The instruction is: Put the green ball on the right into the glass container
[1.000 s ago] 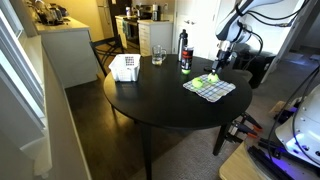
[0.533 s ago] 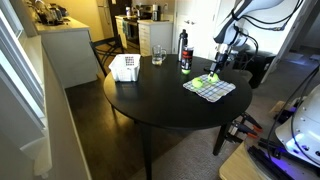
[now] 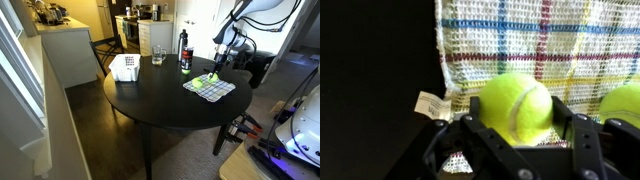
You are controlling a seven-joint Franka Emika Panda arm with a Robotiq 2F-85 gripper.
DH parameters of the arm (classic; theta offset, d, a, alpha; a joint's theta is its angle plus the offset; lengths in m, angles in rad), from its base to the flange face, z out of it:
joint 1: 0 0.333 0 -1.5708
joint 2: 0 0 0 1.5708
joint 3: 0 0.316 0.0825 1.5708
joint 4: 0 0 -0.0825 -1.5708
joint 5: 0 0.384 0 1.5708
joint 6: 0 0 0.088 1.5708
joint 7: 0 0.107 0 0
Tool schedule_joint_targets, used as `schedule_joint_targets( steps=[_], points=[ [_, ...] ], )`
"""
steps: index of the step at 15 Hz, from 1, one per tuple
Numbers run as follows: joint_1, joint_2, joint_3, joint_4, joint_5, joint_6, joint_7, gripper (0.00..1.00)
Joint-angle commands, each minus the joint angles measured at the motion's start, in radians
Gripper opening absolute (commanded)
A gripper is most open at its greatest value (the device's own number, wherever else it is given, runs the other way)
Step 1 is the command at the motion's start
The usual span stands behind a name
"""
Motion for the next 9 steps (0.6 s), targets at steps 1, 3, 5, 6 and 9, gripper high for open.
schedule_joint_targets(
  steps=[1, 3, 5, 6, 9],
  points=[
    [-0.033, -0.024, 0.032, -0.005, 0.044, -0.001, -0.07, 0.43],
    [-0.046, -0.062, 0.053, -0.011, 0.086, -0.006, -0.116, 0.43],
    [-0.053, -0.095, 0.07, -0.002, 0.142, -0.013, -0.169, 0.43],
    [-0.051, -0.105, 0.075, 0.008, 0.168, -0.017, -0.191, 0.43],
    [-0.029, -0.138, 0.073, 0.033, 0.227, -0.038, -0.228, 0.43]
  ],
)
